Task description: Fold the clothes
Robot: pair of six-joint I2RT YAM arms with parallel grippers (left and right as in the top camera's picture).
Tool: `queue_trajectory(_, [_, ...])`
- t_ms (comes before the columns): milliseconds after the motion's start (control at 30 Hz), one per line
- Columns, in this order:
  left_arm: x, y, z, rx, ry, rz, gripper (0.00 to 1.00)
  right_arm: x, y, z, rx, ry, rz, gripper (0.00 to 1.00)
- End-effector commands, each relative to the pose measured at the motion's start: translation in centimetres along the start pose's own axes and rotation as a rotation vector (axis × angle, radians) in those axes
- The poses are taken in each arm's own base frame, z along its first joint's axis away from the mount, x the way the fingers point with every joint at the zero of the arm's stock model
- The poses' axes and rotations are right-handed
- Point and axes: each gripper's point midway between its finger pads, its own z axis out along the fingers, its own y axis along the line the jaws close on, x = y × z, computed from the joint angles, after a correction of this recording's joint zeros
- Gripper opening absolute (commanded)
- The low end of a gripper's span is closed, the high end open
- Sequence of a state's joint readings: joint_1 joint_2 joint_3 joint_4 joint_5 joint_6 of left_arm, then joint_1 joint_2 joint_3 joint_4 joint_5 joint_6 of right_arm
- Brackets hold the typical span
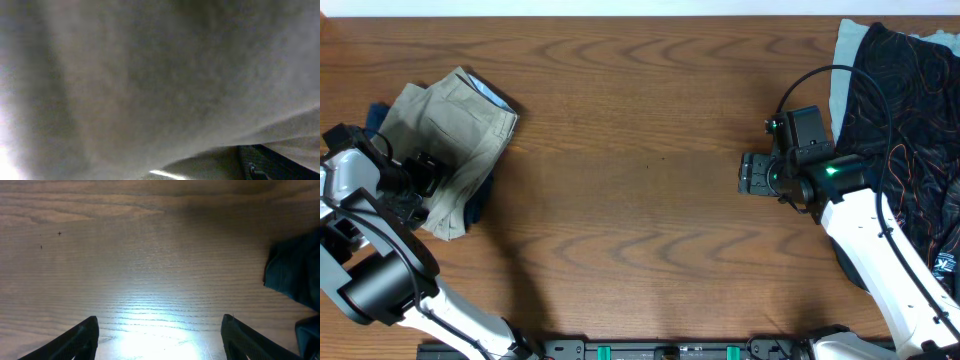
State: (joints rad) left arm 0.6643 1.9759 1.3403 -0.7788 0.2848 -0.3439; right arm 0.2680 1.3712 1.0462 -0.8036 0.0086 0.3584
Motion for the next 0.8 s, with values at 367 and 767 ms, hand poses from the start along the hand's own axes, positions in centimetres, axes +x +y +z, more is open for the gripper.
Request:
queue_trajectory(367, [3.4,-10.8,-13.7,0.213,-0.348,0.391,0.98,-0.3,-0.1,-0.4,0.004,-0.019,0.002,0.78])
queue_trajectory(767, [13.7,-17.8,-3.6,0.148,-0.075,0.935,0.99,0.1,-0.3,-0.4,0.011,-0.001,0.001,0.78])
